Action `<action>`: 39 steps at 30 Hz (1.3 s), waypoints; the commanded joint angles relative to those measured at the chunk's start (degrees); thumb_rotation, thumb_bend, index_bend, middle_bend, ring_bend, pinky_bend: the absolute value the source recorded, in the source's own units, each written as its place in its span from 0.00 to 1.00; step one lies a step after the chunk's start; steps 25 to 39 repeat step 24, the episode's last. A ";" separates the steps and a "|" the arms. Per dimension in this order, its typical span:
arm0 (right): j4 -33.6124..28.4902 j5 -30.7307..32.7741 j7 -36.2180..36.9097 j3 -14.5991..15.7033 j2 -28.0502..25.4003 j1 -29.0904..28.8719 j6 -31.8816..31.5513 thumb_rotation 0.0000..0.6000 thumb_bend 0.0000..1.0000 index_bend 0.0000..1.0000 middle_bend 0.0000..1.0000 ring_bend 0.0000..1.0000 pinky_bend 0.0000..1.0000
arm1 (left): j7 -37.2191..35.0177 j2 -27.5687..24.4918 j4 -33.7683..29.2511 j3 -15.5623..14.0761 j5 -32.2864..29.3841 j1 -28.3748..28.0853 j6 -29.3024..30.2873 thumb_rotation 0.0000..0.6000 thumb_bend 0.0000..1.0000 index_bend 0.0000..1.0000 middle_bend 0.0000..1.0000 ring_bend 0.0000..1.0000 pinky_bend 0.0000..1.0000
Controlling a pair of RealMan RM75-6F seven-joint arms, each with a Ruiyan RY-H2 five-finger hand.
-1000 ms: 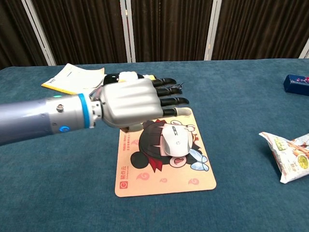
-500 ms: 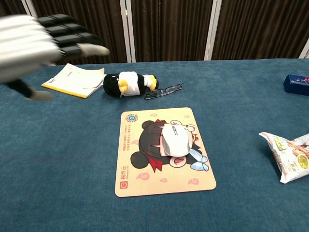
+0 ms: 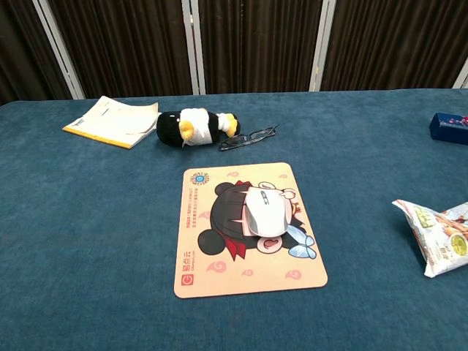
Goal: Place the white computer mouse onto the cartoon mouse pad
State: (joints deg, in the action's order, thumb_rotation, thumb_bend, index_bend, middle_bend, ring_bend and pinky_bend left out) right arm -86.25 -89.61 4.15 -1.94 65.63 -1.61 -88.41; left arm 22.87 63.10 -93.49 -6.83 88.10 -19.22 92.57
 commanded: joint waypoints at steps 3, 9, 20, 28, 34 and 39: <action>0.00 0.01 -0.18 -0.03 0.04 0.02 -0.04 1.00 0.07 0.01 0.00 0.00 0.00 | -11.78 0.25 2.39 0.40 -6.35 5.29 -0.96 1.00 0.12 0.00 0.00 0.00 0.00; -0.06 0.06 -0.33 -0.06 0.07 0.02 -0.03 1.00 0.07 0.01 0.00 0.00 0.00 | -21.30 1.54 3.76 0.68 -6.26 9.28 0.04 1.00 0.13 0.00 0.00 0.00 0.00; -0.35 0.15 -0.46 -0.10 -0.02 -0.10 0.24 1.00 0.07 0.01 0.00 0.00 0.00 | -18.43 2.66 4.25 3.02 -6.23 10.67 -1.27 1.00 0.13 0.00 0.00 0.00 0.00; -0.42 0.17 -0.47 -0.10 -0.05 -0.09 0.26 1.00 0.07 0.01 0.00 0.00 0.00 | -17.04 2.57 3.99 3.47 -5.99 10.92 -1.82 1.00 0.13 0.00 0.00 0.00 0.00; -0.42 0.17 -0.47 -0.10 -0.05 -0.09 0.26 1.00 0.07 0.01 0.00 0.00 0.00 | -17.04 2.57 3.99 3.47 -5.99 10.92 -1.82 1.00 0.13 0.00 0.00 0.00 0.00; -0.42 0.17 -0.47 -0.10 -0.05 -0.09 0.26 1.00 0.07 0.01 0.00 0.00 0.00 | -17.04 2.57 3.99 3.47 -5.99 10.92 -1.82 1.00 0.13 0.00 0.00 0.00 0.00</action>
